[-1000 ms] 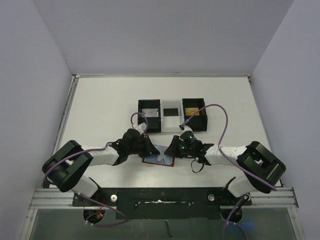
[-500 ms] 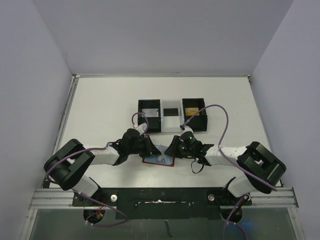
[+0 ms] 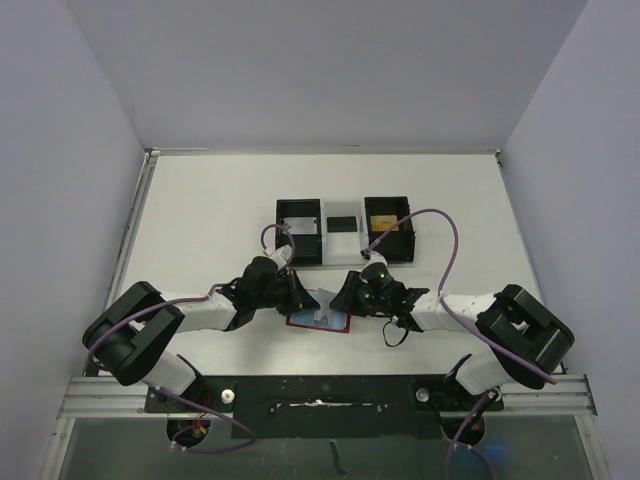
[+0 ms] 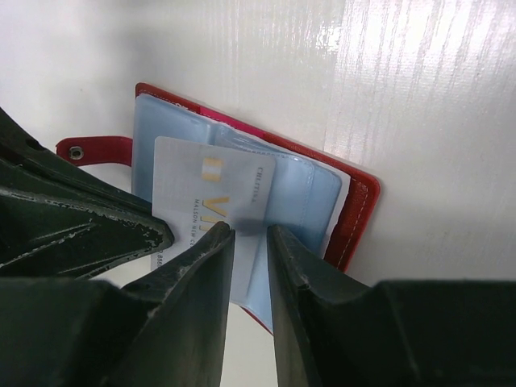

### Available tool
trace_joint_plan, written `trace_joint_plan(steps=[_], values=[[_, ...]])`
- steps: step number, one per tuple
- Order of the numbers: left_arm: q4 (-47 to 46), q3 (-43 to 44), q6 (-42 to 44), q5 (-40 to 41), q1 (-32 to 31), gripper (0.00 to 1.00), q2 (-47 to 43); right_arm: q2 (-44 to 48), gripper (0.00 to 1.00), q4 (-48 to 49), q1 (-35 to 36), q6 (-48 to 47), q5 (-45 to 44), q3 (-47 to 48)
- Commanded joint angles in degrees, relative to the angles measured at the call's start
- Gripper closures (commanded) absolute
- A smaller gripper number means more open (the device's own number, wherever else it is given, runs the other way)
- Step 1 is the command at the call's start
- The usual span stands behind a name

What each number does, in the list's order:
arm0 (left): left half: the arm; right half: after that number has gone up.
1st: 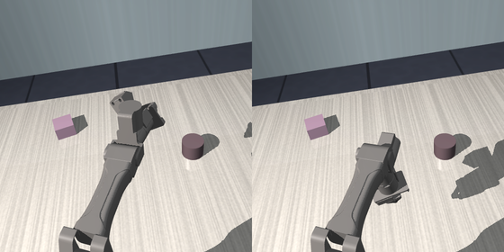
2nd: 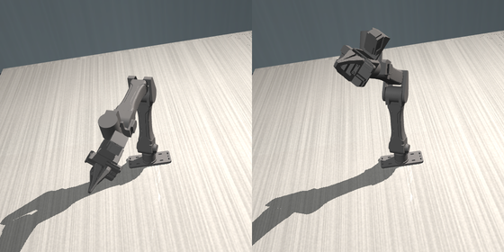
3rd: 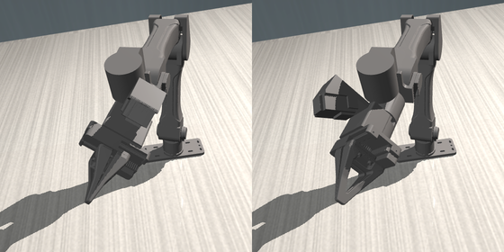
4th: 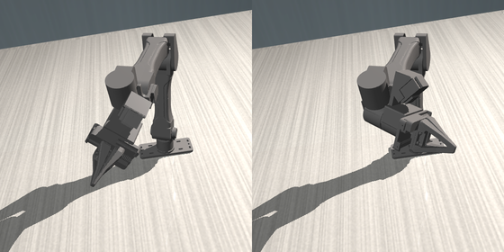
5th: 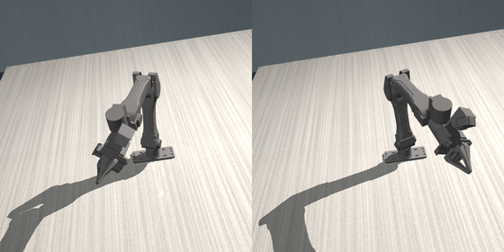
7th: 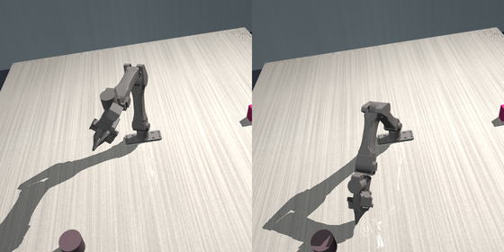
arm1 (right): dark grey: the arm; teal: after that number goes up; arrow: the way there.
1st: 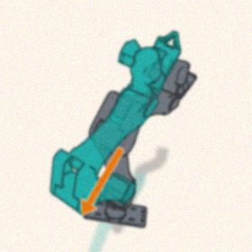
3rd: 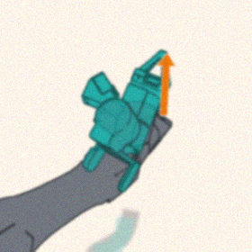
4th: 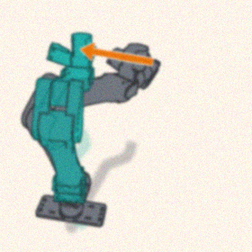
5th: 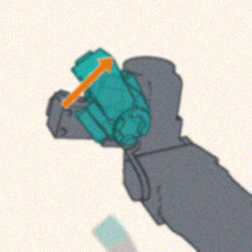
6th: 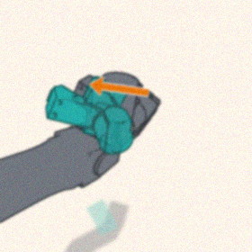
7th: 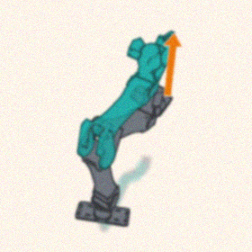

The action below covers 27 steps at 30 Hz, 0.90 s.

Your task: Take the credit cards out of the card holder

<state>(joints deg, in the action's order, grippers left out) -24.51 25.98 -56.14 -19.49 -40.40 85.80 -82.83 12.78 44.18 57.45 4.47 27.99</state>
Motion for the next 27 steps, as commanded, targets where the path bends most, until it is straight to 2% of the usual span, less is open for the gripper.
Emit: trace_joint_plan(steps=[1, 11, 15, 17, 22, 27], values=[[1.2, 0.5, 2.1, 2.2, 0.5, 1.0, -3.0, 2.4, 0.74, -0.4, -0.6, -2.1, -0.9, 0.3], [2.7, 1.0, 3.4, 1.9, 0.6, 1.0, -3.2, 4.2, 0.72, 4.5, -0.6, -6.2, 5.7, 2.5], [2.2, 1.0, 3.3, 1.4, 0.7, 1.0, -2.7, 1.0, 0.72, 6.8, -0.5, -3.2, 7.3, 2.8], [1.3, 1.0, 3.0, 0.8, 0.6, 1.0, -2.2, -1.3, 0.74, 4.9, -0.5, -1.1, 5.7, 3.1], [-0.6, 1.0, 2.3, -0.9, 0.8, 0.91, -1.5, -2.6, 0.74, 3.2, -0.4, 0.7, 2.2, 1.7], [-1.7, 1.9, 2.7, -3.3, 0.7, 0.87, 0.4, -3.1, 0.75, 3.9, -0.5, 0.6, 2.9, 0.8]])
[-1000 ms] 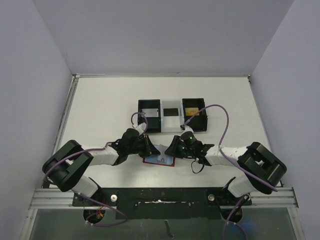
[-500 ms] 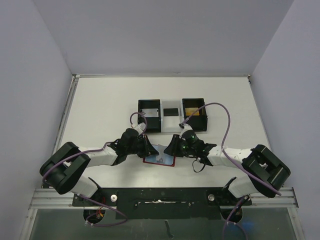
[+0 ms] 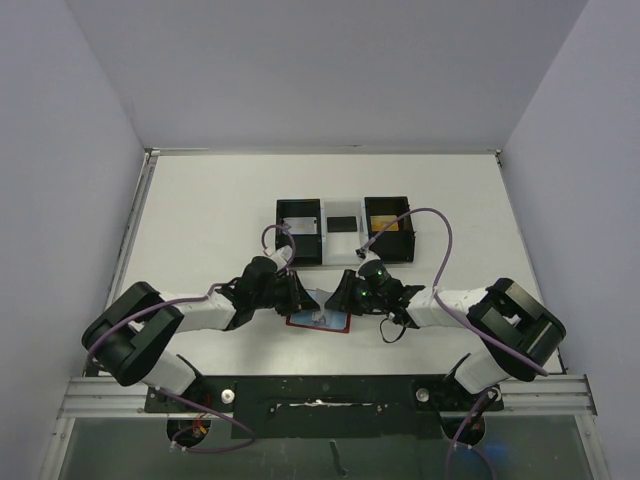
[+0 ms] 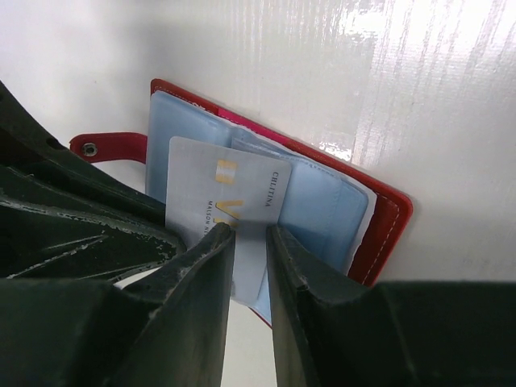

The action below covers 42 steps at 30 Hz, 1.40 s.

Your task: Take the credit cards out of the card holder

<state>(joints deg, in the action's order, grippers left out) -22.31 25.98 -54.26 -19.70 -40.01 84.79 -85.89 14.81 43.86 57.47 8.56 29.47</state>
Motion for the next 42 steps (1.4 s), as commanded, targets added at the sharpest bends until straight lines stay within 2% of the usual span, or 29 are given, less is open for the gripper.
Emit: trace_joint_plan(steps=[1, 3, 8, 14, 17, 22, 32, 35, 40, 42], values=[[-3.9, 2.2, 0.9, -3.4, 0.4, 0.87, 2.0, -0.1, 0.74, 1.9, -0.2, 0.5, -1.1, -0.7], [-3.9, 2.4, 1.0, -3.9, 0.4, 0.87, 2.7, -0.3, 0.75, 1.9, -0.3, 0.3, -1.0, -0.5], [-1.9, 2.0, 1.2, -1.9, 0.5, 1.0, 0.8, 0.3, 0.74, 1.0, -0.4, -0.3, -1.6, 0.0], [1.2, 1.6, 1.7, 1.4, 0.7, 1.0, -2.5, 2.9, 0.72, 1.2, -0.8, -3.3, -0.2, 0.9], [3.3, 1.4, 2.1, 3.9, 0.8, 1.0, -4.4, 4.0, 0.75, 0.6, -0.8, -5.5, 1.4, 2.2], [8.9, 1.3, 3.8, 7.9, 0.8, 1.0, -8.7, 4.4, 0.73, 2.8, -0.5, -4.9, 2.2, 2.1], [13.8, -2.2, 3.7, 17.2, 1.2, 1.0, -19.6, -1.4, 0.79, 4.8, 0.7, -7.3, 7.7, 6.1], [14.7, -2.6, 3.6, 18.4, 1.4, 1.0, -21.4, -3.5, 0.79, 2.3, 1.9, -7.9, 5.3, 8.5], [15.0, -3.0, 3.9, 18.6, 1.6, 1.0, -22.6, -5.2, 0.77, -7.7, 3.5, -8.3, -5.2, 11.0], [14.6, -3.2, 4.1, 18.2, 1.6, 1.0, -22.9, -5.3, 0.76, -9.2, 3.5, -8.3, -6.5, 10.7]])
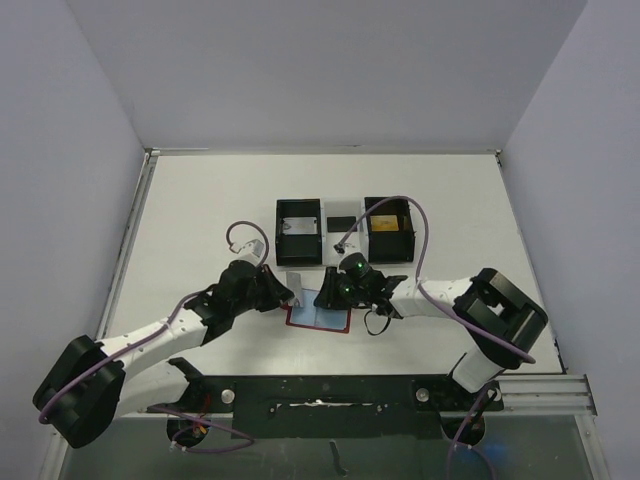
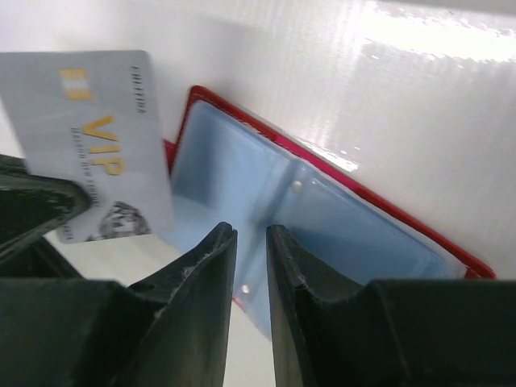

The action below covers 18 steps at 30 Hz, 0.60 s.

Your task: Take the credit cards out of the card holder

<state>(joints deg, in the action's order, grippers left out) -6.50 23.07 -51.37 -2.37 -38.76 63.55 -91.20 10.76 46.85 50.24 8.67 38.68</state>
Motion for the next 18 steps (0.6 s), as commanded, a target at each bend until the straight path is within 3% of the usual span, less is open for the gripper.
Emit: trace_joint_plan(steps=[1, 12, 18], values=[[-1.4, -0.4, 1.3, 0.7, 0.4, 1.0, -1.9, 0.0, 0.76, -6.1, 0.5, -1.6, -6.7, 1.7], [-1.8, -0.9, 1.9, 1.7, 0.4, 1.0, -5.2, 3.2, 0.7, -7.4, 0.7, -8.7, -3.3, 6.0], [1.2, -1.4, 1.5, 5.3, 0.4, 1.0, -9.8, 0.0, 0.69, -7.6, 0.8, -8.9, -1.5, 9.6]])
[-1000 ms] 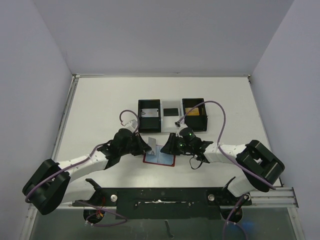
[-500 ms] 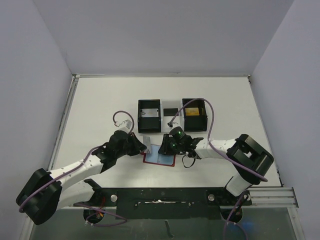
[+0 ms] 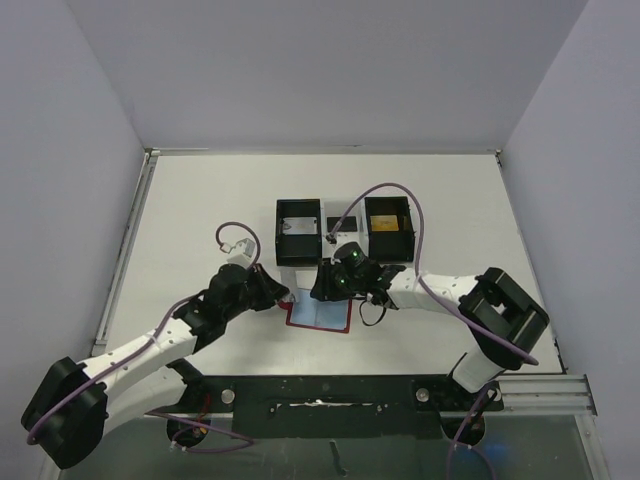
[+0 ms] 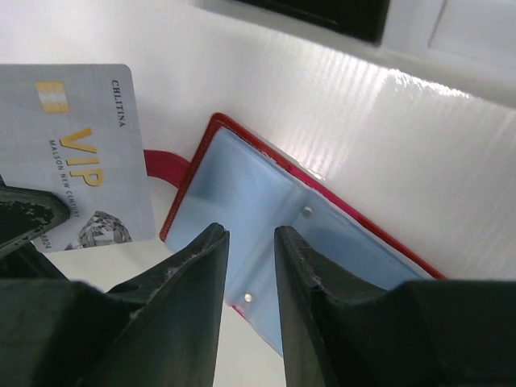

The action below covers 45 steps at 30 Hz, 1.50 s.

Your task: Take the credit cards out of the card holder

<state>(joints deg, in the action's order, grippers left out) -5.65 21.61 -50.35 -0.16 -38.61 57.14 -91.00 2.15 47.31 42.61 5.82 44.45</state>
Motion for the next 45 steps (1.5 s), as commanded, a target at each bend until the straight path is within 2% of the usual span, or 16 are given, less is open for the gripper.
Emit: trace_joint_plan(steps=[1, 6, 11, 20, 24, 29, 35, 45], values=[[0.8, -0.1, 0.4, 3.6, 0.3, 1.0, -4.1, -1.1, 0.69, 0.9, 0.5, -0.8, 0.9, 4.2], [3.9, -0.1, 0.4, 5.9, 0.4, 1.0, -7.1, -5.4, 0.66, -2.0, 1.5, 0.7, -2.1, 6.7], [4.6, -1.0, 0.3, 6.3, 0.6, 1.0, -8.9, -10.0, 0.69, -5.0, 3.4, 0.2, -2.7, 8.8], [4.8, -0.6, 0.5, 6.3, 0.7, 1.0, -9.9, -9.0, 0.71, -6.5, 6.5, -4.1, -5.1, 8.1], [5.6, -0.4, 0.6, 6.8, 0.7, 1.0, -10.4, -7.0, 0.68, -4.9, 6.5, -4.8, -3.8, 7.7], [7.5, -0.6, 0.1, 9.0, 0.7, 1.0, -12.2, -6.5, 0.58, -5.9, 7.4, -4.0, -5.3, 9.8], [13.2, -0.4, -1.2, 13.6, 0.7, 1.0, -15.6, -5.1, 0.4, -9.8, 9.5, -2.3, -13.0, 11.9], [17.2, -0.6, -1.4, 18.4, 0.8, 1.0, -21.8, -8.0, 0.26, -20.4, 13.7, 3.7, -25.7, 19.4]])
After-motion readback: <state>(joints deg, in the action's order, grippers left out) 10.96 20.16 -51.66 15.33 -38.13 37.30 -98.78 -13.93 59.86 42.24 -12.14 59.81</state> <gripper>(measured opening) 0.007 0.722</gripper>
